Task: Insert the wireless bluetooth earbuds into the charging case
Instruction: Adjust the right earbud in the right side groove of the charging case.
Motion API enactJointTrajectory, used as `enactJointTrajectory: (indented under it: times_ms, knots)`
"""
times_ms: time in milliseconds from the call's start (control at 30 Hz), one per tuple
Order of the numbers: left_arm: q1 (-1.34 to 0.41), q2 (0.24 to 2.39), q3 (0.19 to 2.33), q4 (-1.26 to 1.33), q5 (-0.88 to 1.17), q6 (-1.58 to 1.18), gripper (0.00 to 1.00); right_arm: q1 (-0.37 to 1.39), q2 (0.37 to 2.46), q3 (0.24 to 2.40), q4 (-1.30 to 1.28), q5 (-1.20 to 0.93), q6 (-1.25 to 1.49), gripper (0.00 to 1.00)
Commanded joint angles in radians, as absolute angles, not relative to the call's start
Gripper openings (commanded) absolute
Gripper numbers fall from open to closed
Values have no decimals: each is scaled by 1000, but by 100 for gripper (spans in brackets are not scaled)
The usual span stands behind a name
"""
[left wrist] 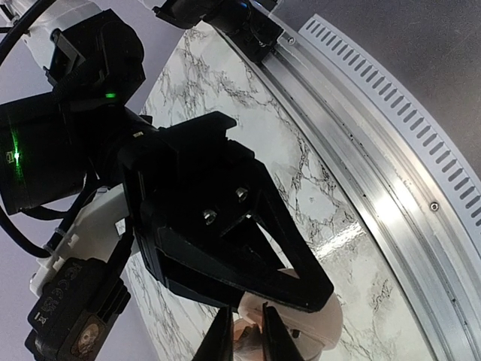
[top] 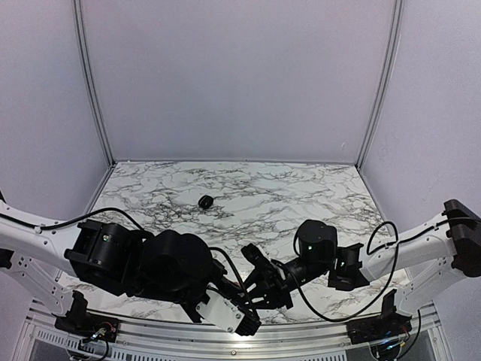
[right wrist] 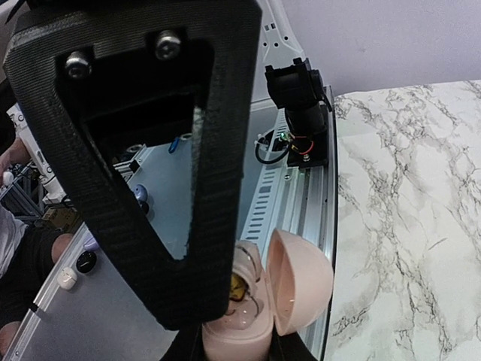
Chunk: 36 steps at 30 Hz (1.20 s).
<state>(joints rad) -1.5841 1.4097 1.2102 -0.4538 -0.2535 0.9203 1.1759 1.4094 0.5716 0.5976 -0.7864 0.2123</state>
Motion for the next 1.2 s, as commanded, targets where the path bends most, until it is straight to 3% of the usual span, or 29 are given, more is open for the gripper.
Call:
enactJointTrajectory:
  times_ms: [0,267,667,867,1000,1133,1167]
  knots:
    - [-1582,1417,1233,-478,-273,901,15,1191,1386,609,591,-779,183,0]
    - [-1583,1407,1241,-477,-226,889,16,1190,1355,595,595,-749,178,0]
    - [-1582,1388,1256,-457,-213,835,29,1180,1344,569,644,-733,189,0]
    - [-1530,1277,1206,-333,-204,657,35,1154,1290,497,726,-682,210,0]
    - [-1461,1178,1128,-238,-176,492,53,1135,1235,473,740,-640,206,0]
    - [-1400,1088,1049,-160,-124,329,85,1121,1181,451,748,-599,203,0]
    - [-1388,1075,1027,-136,-126,288,96,1119,1170,450,744,-593,201,0]
